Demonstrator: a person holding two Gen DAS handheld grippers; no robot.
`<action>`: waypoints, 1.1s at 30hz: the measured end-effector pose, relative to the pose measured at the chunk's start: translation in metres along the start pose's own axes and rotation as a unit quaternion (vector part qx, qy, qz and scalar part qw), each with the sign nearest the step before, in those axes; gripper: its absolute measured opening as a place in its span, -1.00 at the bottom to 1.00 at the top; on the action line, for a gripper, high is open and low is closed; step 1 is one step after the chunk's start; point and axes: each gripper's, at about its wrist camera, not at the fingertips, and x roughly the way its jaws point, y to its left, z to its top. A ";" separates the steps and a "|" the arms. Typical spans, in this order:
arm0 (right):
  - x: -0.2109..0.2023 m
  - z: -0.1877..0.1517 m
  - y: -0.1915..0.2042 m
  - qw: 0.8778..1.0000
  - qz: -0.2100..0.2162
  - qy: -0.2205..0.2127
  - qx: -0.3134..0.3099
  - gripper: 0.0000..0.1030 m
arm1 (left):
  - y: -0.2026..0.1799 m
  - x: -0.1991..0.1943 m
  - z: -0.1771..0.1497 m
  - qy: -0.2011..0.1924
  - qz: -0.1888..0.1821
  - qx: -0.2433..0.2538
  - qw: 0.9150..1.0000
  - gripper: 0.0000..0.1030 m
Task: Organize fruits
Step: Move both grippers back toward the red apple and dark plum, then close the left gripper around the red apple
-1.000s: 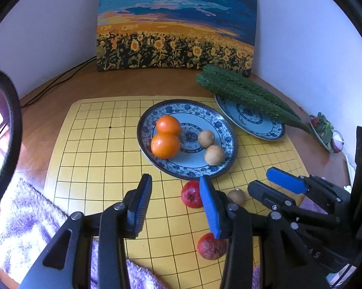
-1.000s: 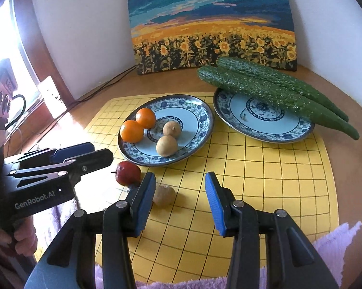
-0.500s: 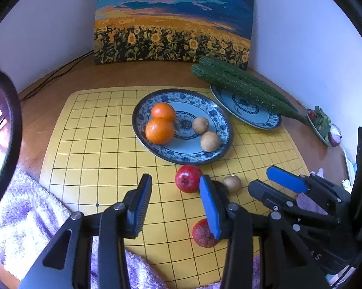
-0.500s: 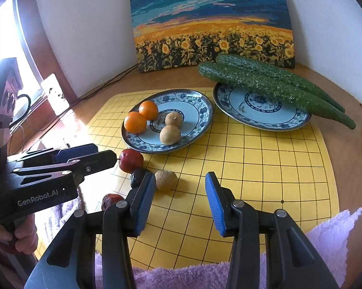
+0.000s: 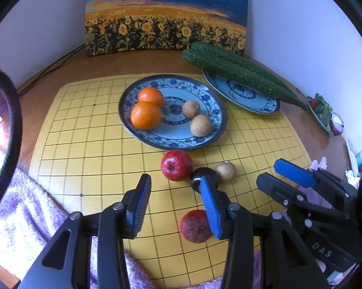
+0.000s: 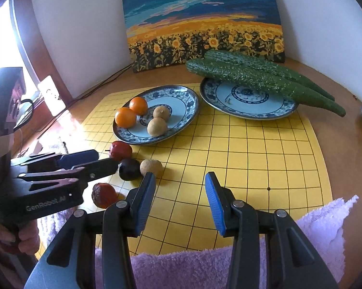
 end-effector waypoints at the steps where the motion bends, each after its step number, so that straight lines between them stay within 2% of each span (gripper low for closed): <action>1: 0.000 -0.001 0.000 1.000 0.000 0.000 0.000 -0.15 | 0.000 0.000 0.001 -0.002 0.001 0.000 1.000 -0.13; 12: 0.008 -0.005 0.006 1.000 -0.002 0.007 -0.014 -0.14 | 0.009 0.009 0.014 -0.004 -0.001 -0.035 0.999 -0.13; 15: 0.010 -0.006 0.008 1.000 -0.002 0.009 -0.019 -0.15 | 0.013 0.013 0.014 -0.002 -0.017 -0.050 0.999 -0.24; 26: 0.016 -0.007 0.008 1.000 0.004 0.014 -0.020 -0.14 | 0.012 0.015 0.016 -0.004 -0.017 -0.051 0.999 -0.26; 33: 0.018 -0.006 0.008 1.000 0.007 0.013 -0.018 -0.15 | 0.012 0.015 0.016 -0.008 -0.021 -0.048 0.999 -0.38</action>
